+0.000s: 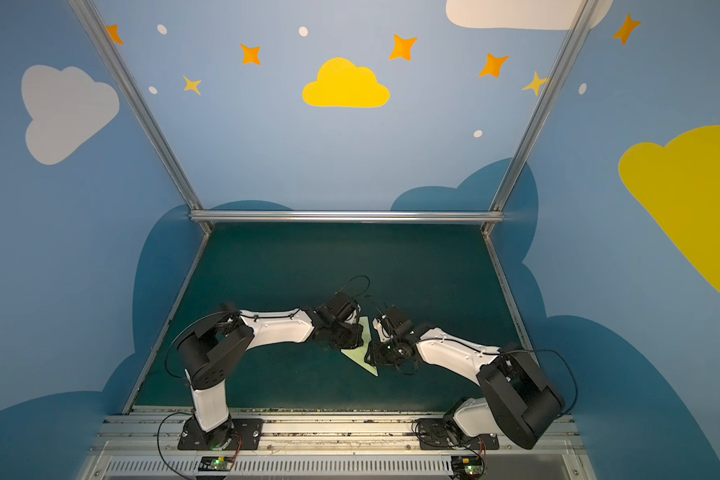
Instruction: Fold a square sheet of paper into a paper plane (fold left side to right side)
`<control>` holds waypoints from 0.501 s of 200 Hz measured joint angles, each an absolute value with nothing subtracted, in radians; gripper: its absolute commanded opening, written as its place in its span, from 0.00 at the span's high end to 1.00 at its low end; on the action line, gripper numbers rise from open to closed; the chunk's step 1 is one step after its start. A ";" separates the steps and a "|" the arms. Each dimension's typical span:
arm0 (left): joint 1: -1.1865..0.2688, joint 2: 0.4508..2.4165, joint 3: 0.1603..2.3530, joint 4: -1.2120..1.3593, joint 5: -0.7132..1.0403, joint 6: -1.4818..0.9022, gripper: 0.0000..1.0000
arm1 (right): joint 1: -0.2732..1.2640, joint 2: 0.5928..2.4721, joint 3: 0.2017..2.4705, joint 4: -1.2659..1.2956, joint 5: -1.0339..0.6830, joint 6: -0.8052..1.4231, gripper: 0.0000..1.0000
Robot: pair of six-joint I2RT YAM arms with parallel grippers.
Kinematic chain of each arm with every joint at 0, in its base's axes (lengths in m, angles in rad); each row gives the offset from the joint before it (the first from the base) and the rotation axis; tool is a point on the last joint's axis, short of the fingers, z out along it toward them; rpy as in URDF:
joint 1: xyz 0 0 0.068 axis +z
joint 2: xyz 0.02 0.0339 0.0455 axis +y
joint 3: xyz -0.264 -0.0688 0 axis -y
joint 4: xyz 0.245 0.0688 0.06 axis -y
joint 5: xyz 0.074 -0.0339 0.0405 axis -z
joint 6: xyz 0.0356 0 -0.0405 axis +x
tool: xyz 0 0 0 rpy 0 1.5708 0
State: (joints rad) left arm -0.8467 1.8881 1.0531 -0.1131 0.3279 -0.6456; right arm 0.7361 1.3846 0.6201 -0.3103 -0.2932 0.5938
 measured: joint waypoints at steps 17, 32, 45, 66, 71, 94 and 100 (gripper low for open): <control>-0.847 1.886 1.048 -0.105 0.328 -0.648 0.96 | 0.743 1.388 0.620 -0.311 -0.288 0.594 0.54; -0.846 1.884 1.042 -0.098 0.328 -0.648 0.96 | 0.749 1.389 0.619 -0.310 -0.282 0.594 0.57; -0.846 1.882 1.037 -0.091 0.328 -0.648 0.96 | 0.750 1.389 0.616 -0.311 -0.276 0.593 0.62; -0.846 1.880 1.033 -0.084 0.328 -0.648 0.96 | 0.751 1.390 0.607 -0.312 -0.265 0.595 0.72; -0.846 1.880 1.031 -0.082 0.328 -0.648 0.96 | 0.751 1.390 0.606 -0.312 -0.262 0.594 0.74; -0.844 1.875 1.023 -0.074 0.328 -0.648 0.96 | 0.753 1.394 0.606 -0.315 -0.252 0.593 0.81; -0.844 1.874 1.021 -0.074 0.328 -0.648 0.96 | 0.754 1.395 0.606 -0.314 -0.250 0.593 0.83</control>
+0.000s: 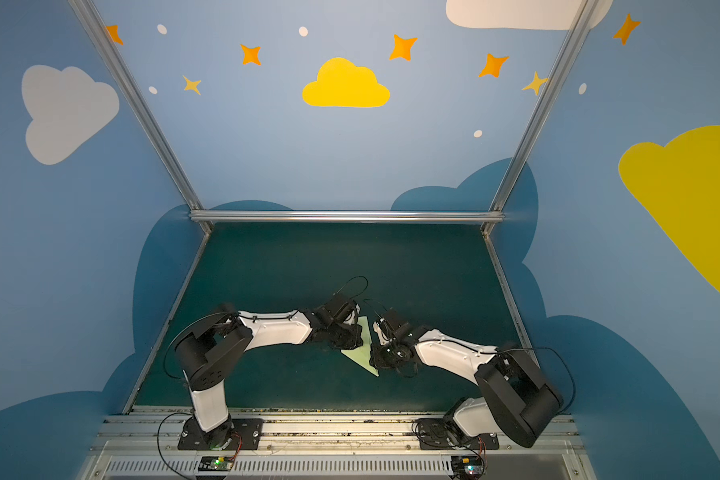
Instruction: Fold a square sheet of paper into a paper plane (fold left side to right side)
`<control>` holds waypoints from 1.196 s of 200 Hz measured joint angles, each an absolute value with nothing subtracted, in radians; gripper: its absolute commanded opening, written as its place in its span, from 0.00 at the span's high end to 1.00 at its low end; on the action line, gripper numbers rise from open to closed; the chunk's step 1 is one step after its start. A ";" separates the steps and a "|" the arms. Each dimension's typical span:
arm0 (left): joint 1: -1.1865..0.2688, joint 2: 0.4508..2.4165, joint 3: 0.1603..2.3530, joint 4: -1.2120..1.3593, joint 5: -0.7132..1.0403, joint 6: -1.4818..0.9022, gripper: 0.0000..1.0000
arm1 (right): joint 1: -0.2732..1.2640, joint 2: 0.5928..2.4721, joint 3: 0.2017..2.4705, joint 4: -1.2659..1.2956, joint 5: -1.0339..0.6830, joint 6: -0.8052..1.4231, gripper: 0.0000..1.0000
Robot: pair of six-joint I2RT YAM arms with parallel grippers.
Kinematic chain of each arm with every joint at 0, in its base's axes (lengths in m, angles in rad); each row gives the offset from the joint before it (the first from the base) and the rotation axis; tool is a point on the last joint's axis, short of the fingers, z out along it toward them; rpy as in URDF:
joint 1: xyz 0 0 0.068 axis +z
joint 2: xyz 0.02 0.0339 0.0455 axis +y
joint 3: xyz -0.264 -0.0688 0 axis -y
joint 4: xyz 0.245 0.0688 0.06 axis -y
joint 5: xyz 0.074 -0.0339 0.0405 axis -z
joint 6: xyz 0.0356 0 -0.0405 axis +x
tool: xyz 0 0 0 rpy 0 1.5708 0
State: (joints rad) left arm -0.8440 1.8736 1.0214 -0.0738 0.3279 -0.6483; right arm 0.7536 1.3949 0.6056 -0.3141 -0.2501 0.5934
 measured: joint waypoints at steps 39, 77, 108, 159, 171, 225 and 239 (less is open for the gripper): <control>-0.842 1.869 1.015 -0.070 0.326 -0.651 0.96 | 0.755 1.403 0.606 -0.311 -0.247 0.595 0.87; -0.842 1.868 1.010 -0.064 0.326 -0.654 0.96 | 0.757 1.408 0.606 -0.302 -0.247 0.598 0.81; -0.842 1.868 1.010 -0.062 0.326 -0.660 0.96 | 0.763 1.396 0.606 -0.302 -0.251 0.604 0.71; -0.842 1.868 1.010 -0.062 0.325 -0.667 0.96 | 0.775 1.269 0.641 -0.399 -0.246 0.603 0.86; -0.842 1.868 1.010 -0.062 0.325 -0.667 0.96 | 0.785 1.262 0.654 -0.403 -0.245 0.603 0.97; -0.842 1.868 1.010 -0.062 0.325 -0.667 0.96 | 0.819 1.353 0.710 -0.409 -0.233 0.602 1.00; -0.842 1.868 1.010 -0.062 0.325 -0.667 0.96 | 0.820 1.378 0.718 -0.408 -0.226 0.601 1.00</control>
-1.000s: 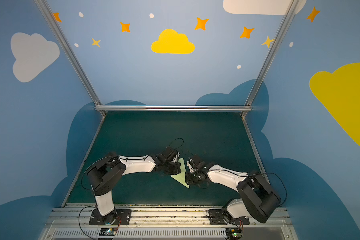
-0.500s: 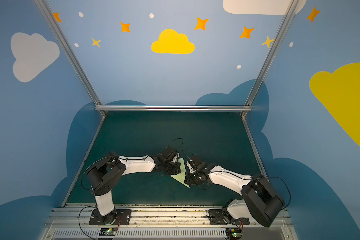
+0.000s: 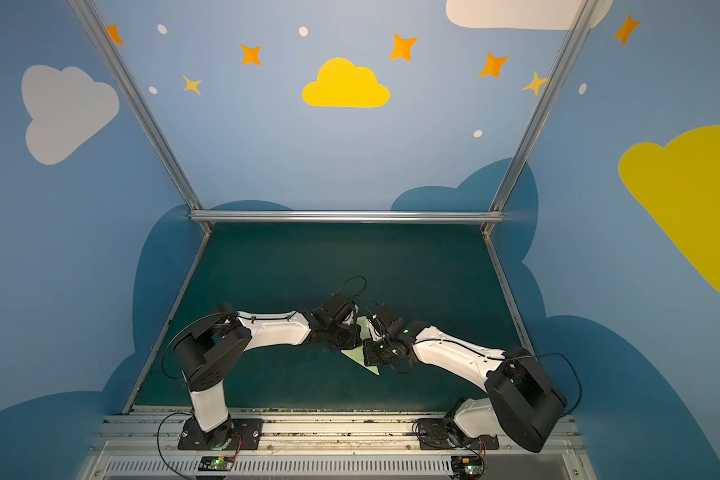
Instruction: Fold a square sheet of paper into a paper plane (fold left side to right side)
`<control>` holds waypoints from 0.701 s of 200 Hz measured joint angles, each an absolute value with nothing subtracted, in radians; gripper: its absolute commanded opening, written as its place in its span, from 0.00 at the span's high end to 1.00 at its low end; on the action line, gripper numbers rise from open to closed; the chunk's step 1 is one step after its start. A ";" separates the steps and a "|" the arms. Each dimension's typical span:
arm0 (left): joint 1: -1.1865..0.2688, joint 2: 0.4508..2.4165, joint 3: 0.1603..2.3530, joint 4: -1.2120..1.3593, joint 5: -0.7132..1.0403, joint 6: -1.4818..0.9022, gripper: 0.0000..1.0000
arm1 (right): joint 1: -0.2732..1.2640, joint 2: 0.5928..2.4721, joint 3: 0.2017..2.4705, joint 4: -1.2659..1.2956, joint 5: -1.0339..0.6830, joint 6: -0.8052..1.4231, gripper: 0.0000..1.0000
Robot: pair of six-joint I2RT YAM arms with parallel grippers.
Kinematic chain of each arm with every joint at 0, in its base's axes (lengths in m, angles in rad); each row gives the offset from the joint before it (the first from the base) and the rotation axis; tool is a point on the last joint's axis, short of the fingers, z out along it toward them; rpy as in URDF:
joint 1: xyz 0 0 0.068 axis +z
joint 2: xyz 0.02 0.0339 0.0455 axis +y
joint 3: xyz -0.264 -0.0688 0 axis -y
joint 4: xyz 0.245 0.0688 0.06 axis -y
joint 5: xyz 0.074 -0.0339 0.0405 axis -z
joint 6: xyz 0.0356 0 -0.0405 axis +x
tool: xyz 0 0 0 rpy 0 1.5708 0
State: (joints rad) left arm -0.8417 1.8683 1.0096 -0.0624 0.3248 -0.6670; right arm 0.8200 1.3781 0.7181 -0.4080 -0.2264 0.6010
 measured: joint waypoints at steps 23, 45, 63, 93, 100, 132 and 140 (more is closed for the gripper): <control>-0.842 1.868 1.010 -0.062 0.324 -0.667 0.96 | 0.820 1.406 0.720 -0.407 -0.211 0.597 1.00; -0.842 1.868 1.010 -0.062 0.325 -0.667 0.96 | 0.816 1.427 0.720 -0.403 -0.197 0.595 1.00; -0.842 1.868 1.010 -0.062 0.325 -0.667 0.96 | 0.811 1.437 0.720 -0.398 -0.189 0.593 1.00; -0.842 1.868 1.010 -0.062 0.324 -0.667 0.96 | 0.804 1.450 0.710 -0.380 -0.179 0.593 1.00; -0.842 1.868 1.010 -0.062 0.324 -0.667 0.96 | 0.800 1.453 0.705 -0.374 -0.178 0.593 1.00; -0.842 1.868 1.010 -0.062 0.324 -0.667 0.96 | 0.799 1.466 0.686 -0.353 -0.176 0.593 1.00; -0.842 1.868 1.010 -0.062 0.325 -0.667 0.96 | 0.799 1.466 0.677 -0.343 -0.176 0.593 1.00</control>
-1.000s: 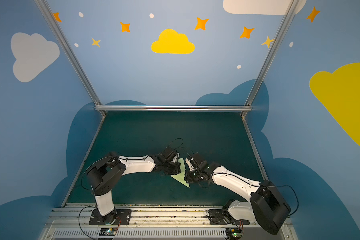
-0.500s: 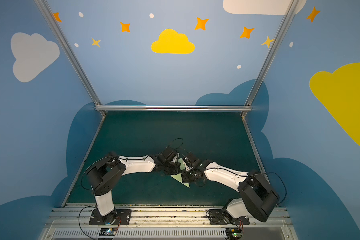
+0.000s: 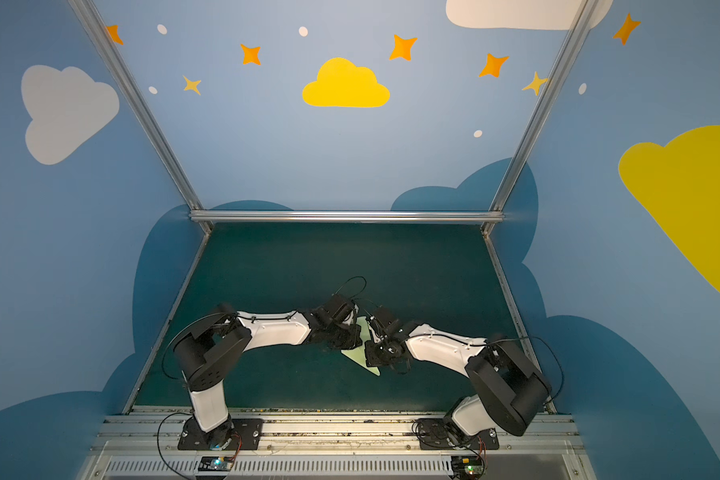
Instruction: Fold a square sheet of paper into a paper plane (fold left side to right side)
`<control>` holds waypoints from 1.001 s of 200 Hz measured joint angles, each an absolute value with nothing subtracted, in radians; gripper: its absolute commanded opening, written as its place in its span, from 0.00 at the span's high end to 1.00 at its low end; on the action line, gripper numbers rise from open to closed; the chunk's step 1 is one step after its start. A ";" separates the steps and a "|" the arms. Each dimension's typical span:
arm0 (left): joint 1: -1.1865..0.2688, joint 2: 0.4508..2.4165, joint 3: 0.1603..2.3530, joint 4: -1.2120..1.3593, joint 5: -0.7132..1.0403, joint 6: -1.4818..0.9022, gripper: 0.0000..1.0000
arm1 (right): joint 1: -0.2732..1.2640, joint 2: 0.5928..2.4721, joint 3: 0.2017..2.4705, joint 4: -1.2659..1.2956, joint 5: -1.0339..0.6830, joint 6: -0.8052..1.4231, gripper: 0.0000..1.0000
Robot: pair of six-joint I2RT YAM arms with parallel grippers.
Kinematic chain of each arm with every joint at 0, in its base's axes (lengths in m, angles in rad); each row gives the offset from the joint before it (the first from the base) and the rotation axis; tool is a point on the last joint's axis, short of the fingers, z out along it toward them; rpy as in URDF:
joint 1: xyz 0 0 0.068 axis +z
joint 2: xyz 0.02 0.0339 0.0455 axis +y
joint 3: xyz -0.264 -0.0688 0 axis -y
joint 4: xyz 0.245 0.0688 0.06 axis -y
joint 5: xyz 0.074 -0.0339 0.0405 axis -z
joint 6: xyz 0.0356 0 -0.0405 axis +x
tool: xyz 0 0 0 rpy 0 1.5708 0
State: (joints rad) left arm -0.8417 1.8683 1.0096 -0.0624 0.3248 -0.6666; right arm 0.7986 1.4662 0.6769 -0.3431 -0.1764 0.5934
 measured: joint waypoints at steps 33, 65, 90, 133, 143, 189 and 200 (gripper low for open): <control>-0.842 1.868 1.010 -0.062 0.324 -0.667 0.96 | 0.793 1.461 0.664 -0.323 -0.184 0.594 1.00; -0.842 1.868 1.010 -0.063 0.324 -0.667 0.96 | 0.793 1.438 0.633 -0.290 -0.183 0.596 1.00; -0.842 1.868 1.010 -0.063 0.324 -0.667 0.96 | 0.793 1.413 0.600 -0.259 -0.183 0.606 1.00; -0.842 1.868 1.010 -0.063 0.324 -0.667 0.96 | 0.793 1.357 0.545 -0.236 -0.178 0.628 1.00; -0.842 1.868 1.010 -0.063 0.324 -0.667 0.96 | 0.793 1.346 0.533 -0.232 -0.178 0.632 1.00; -0.842 1.868 1.010 -0.063 0.324 -0.667 0.96 | 0.793 1.301 0.476 -0.183 -0.179 0.667 1.00; -0.842 1.868 1.010 -0.063 0.324 -0.667 0.96 | 0.793 1.289 0.462 -0.168 -0.180 0.677 1.00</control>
